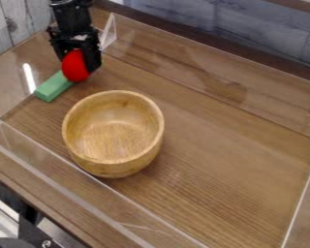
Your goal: Move the red fruit to the left
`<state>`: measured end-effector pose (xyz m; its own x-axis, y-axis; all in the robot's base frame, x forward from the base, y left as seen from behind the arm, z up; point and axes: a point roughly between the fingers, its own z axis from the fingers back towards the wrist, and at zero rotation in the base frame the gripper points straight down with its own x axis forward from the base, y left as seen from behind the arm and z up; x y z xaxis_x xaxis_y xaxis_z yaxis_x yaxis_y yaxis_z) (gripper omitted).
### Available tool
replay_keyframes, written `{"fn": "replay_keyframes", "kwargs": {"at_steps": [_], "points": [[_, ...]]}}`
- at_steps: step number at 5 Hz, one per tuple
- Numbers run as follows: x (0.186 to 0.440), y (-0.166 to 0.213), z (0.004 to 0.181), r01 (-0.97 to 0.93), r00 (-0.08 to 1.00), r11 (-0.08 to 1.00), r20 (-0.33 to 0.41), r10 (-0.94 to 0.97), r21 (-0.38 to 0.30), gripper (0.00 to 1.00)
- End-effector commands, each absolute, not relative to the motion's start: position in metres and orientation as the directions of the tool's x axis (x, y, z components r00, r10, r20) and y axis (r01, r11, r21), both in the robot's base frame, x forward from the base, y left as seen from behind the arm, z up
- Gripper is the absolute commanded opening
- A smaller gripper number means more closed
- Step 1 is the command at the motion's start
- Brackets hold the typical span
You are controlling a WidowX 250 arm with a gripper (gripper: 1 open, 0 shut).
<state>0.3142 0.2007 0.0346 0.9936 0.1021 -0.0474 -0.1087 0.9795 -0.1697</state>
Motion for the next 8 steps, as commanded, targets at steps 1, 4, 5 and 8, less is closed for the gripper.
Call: {"fn": "replay_keyframes", "kwargs": {"at_steps": [1,4,5,8], "points": [[0.316,0.206,0.02,-0.087,0.996,0.982,-0.038,0.081,-0.168,0.0],[0.311,0.197,-0.002,-0.044,0.998,0.978,-0.056,0.033,-0.205,0.0],[0.307,0.197,-0.007,-0.05,0.997,0.975,-0.063,0.037,-0.217,0.0],[0.298,0.208,-0.02,-0.073,0.995,0.967,-0.09,0.052,-0.246,0.0]]}}
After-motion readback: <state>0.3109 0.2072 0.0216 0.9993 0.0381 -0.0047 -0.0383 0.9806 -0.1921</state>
